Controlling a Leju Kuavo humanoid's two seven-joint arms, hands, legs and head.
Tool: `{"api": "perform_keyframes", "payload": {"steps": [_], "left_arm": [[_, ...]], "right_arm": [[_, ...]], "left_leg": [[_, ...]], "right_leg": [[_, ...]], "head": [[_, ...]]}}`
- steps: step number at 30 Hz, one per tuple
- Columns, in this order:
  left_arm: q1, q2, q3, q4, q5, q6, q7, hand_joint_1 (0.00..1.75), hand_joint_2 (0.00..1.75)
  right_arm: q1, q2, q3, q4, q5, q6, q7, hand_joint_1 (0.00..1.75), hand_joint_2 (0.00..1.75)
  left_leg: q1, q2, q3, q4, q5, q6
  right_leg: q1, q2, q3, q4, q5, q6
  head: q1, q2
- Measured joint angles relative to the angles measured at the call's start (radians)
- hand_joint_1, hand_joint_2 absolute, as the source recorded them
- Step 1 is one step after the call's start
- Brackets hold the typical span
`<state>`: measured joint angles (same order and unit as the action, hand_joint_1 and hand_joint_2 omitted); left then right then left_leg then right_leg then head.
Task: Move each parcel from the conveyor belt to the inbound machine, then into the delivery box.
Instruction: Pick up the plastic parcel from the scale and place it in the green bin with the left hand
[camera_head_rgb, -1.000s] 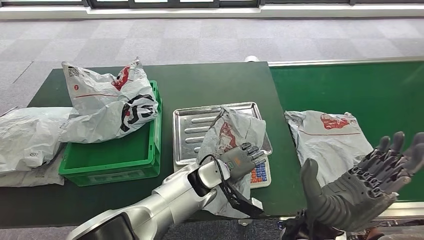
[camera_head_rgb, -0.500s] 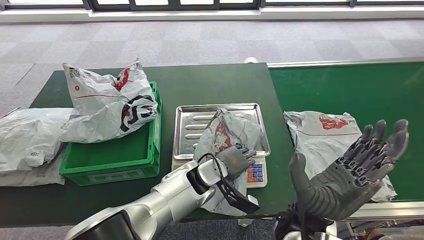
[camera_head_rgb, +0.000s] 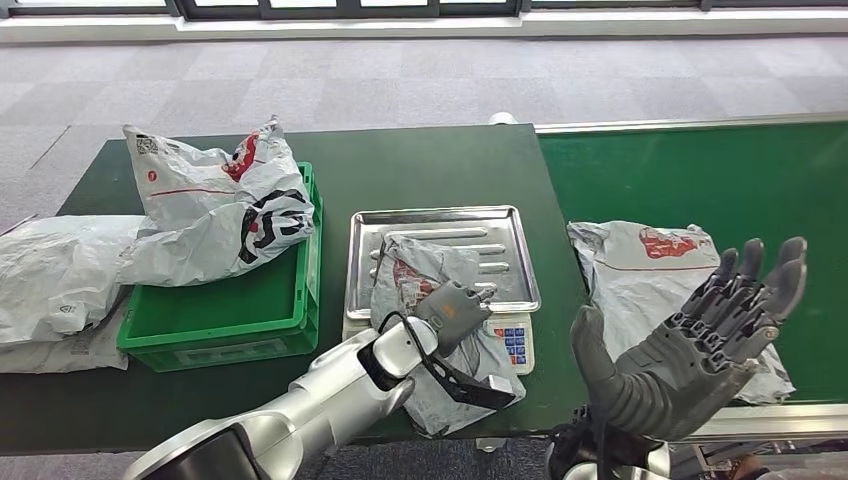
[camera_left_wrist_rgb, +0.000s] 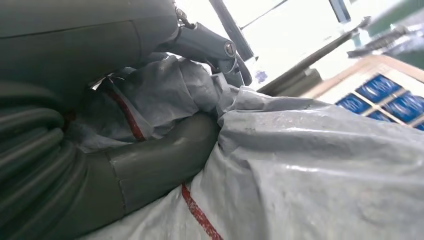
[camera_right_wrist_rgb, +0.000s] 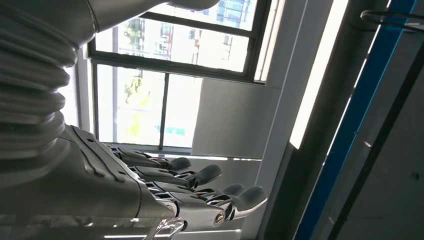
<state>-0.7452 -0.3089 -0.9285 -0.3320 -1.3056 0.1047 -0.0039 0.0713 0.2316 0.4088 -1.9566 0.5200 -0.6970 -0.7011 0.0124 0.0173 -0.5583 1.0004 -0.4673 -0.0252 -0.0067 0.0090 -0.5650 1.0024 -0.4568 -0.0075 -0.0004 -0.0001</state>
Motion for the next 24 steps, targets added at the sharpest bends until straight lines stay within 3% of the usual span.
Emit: {"api": "perform_keyframes", "payload": {"steps": [8, 12, 20, 22, 24], "left_arm": [[0.018, 0.026, 0.054, -0.022, 0.002, 0.373, 0.029, 1.75, 1.75], [0.031, 0.063, 0.107, -0.14, -0.07, 0.551, 0.086, 1.75, 1.75], [0.113, 0.161, 0.233, -0.52, -0.179, 0.592, 0.167, 1.75, 1.75], [0.127, 0.194, 0.245, -0.598, -0.181, 0.593, 0.225, 1.75, 1.75], [0.122, 0.24, 0.235, -0.658, -0.181, 0.592, 0.337, 1.75, 1.75]], "right_arm": [[0.032, 0.002, -0.003, 0.0, 0.06, 0.0, 0.0, 0.0, 1.75], [0.058, 0.016, -0.006, -0.004, 0.095, 0.0, 0.0, 0.0, 1.75], [0.076, 0.032, -0.014, -0.008, 0.111, 0.0, 0.0, 0.0, 1.75], [0.076, 0.033, -0.016, -0.008, 0.111, 0.0, 0.0, 0.0, 1.75], [0.076, 0.034, -0.018, -0.007, 0.115, 0.0, 0.0, 0.0, 1.75]], "left_leg": [[0.0, -0.002, -0.004, 0.001, 0.006, -0.003], [-0.001, -0.009, -0.009, 0.001, 0.01, -0.002], [-0.002, -0.01, -0.014, 0.001, 0.01, -0.002], [-0.002, -0.01, -0.015, 0.001, 0.01, -0.002], [-0.002, -0.01, -0.016, 0.001, 0.01, -0.002]], "right_leg": [[0.0, -0.002, -0.01, 0.001, 0.002, 0.001], [-0.001, -0.007, -0.015, 0.001, 0.003, 0.002], [-0.001, -0.007, -0.021, 0.001, 0.002, 0.002], [-0.001, -0.007, -0.021, 0.001, 0.002, 0.002], [-0.001, -0.007, -0.022, 0.001, 0.002, 0.002]], "head": [[0.0, 0.0], [0.0, 0.0], [0.0, 0.0], [0.0, 0.0], [0.0, 0.0]]}}
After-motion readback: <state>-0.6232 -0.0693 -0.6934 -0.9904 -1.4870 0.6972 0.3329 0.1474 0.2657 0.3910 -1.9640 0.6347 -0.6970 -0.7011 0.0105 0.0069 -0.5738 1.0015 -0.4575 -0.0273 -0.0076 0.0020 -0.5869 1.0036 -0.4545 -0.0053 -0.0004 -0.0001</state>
